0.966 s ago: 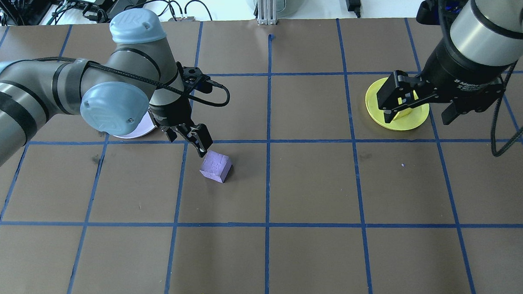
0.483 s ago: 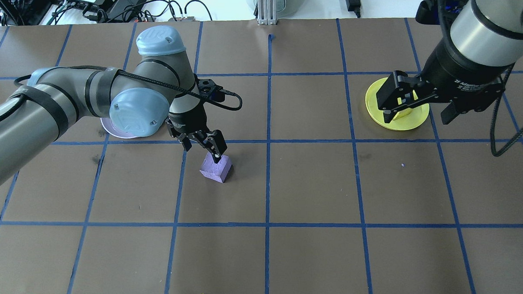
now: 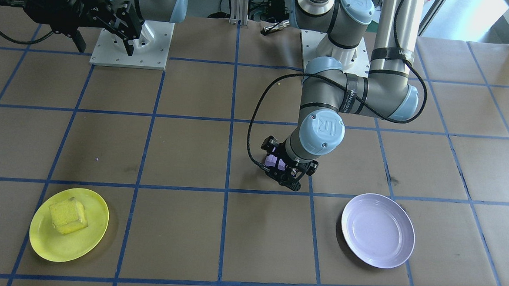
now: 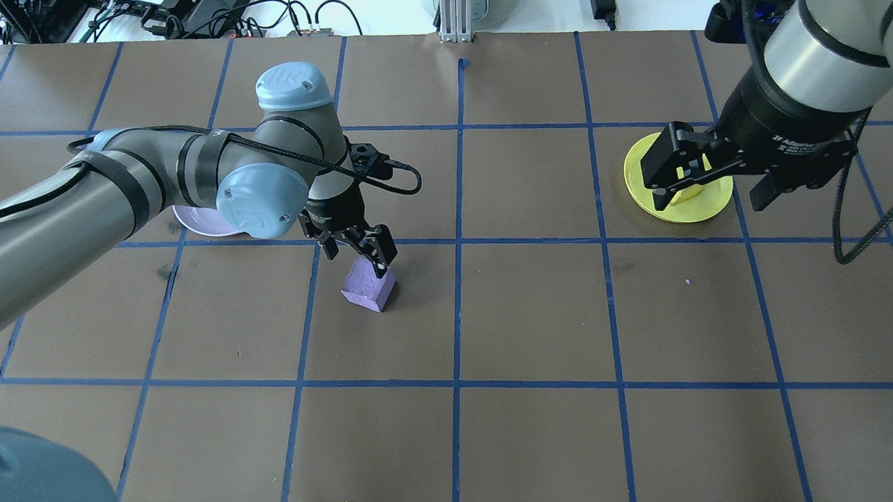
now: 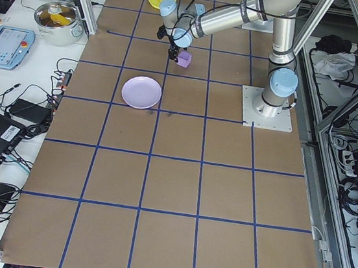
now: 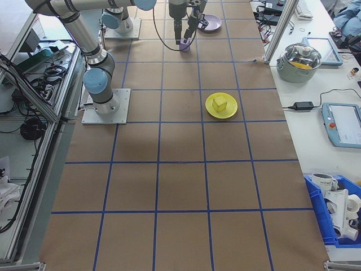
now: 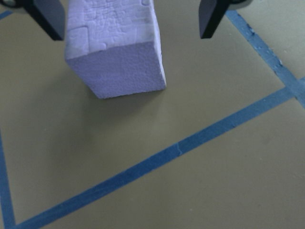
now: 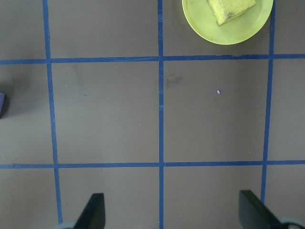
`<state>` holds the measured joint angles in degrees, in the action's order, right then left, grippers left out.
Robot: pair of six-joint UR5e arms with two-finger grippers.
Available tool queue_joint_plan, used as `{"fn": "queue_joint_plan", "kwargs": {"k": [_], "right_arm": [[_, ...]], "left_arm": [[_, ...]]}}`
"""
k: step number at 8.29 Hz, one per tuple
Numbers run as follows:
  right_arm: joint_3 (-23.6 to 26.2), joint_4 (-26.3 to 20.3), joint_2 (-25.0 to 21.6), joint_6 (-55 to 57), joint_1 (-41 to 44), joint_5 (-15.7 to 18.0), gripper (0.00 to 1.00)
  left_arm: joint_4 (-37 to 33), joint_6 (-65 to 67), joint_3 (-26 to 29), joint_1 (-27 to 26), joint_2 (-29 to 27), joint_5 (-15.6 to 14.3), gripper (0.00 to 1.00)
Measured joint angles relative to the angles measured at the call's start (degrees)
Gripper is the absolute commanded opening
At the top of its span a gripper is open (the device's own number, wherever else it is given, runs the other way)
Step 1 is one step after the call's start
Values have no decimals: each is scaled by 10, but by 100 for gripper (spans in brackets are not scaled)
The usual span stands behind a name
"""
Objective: Sort blocks by color into plates
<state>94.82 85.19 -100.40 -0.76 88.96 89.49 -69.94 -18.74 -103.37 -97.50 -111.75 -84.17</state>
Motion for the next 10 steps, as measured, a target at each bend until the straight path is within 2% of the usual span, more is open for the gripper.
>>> {"fn": "queue_joint_plan", "kwargs": {"k": [1, 2, 3, 5, 7, 10], "right_arm": [[2, -1, -1, -14, 0, 1, 100], [4, -1, -3, -29, -1, 2, 100], [5, -2, -4, -37, -1, 3, 100], [7, -2, -4, -43, -1, 3, 100], [7, -2, -5, -44, -1, 3, 100], [6, 0, -9, -45, -3, 4, 100]], "left_arm": [[1, 5, -2, 0, -3, 14, 93], [1, 15, -7, -2, -6, 28, 63], [1, 21, -12, -5, -6, 34, 1], [1, 22, -16, -10, -7, 31, 0], [0, 22, -14, -11, -4, 11, 0], [-79, 21, 12, 0, 40, -10, 0]]}}
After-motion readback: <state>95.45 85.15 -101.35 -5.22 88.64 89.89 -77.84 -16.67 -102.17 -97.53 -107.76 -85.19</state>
